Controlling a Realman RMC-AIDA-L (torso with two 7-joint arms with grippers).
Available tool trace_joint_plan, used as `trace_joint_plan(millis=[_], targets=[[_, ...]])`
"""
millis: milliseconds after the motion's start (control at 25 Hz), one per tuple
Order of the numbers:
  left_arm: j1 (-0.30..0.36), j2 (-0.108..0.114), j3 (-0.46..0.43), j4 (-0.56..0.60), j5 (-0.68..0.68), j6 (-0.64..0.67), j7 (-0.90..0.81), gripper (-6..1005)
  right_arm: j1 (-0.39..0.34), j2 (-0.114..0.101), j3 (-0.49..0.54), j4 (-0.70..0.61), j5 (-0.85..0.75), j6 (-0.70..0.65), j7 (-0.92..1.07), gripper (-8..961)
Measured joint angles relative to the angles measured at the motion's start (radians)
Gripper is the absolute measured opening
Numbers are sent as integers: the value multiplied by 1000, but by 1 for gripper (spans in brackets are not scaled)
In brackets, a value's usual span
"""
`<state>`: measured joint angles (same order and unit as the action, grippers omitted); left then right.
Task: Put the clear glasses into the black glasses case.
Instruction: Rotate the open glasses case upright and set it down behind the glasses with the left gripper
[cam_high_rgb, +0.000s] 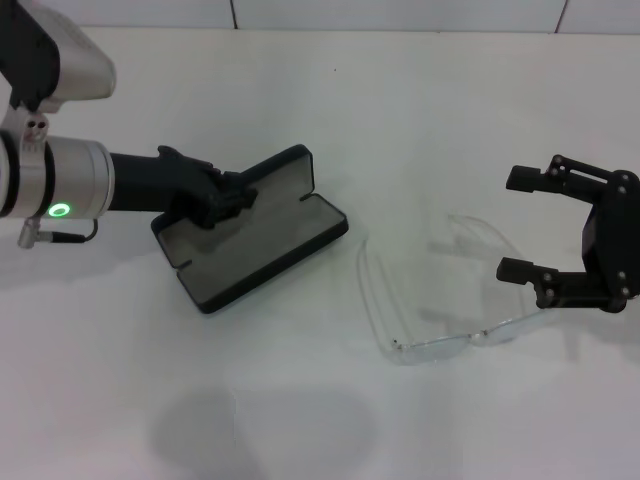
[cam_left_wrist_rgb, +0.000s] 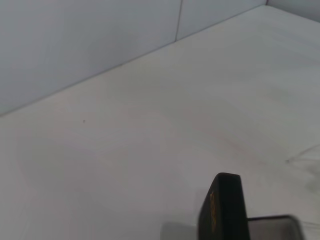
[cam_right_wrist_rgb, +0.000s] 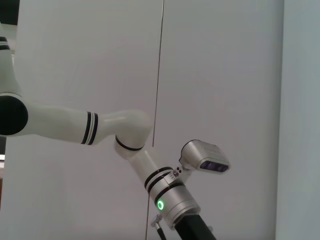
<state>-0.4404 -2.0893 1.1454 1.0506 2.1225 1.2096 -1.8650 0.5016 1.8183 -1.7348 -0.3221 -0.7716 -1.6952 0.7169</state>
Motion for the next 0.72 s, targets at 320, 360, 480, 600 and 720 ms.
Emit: trace_joint_plan(millis=[320, 360, 480, 600, 720], targets=[[-60, 2, -3, -15, -61, -9, 101, 225, -12, 21, -2, -2, -37, -7, -9, 841], [-73, 2, -3, -16, -63, -9, 115, 205, -13, 24, -1, -2, -50, -12, -15, 841], [-115, 0, 3, -31, -72, -10, 177, 205, -17, 34, -1, -2, -97, -30, -43, 841], [-164, -3, 29, -74, -104, -22, 263, 206, -34, 40, 0, -2, -114, -39, -66, 841], [-205, -3, 100, -113, -140, -80, 322, 206, -59, 46, 0, -2, -114, -40, -91, 841]])
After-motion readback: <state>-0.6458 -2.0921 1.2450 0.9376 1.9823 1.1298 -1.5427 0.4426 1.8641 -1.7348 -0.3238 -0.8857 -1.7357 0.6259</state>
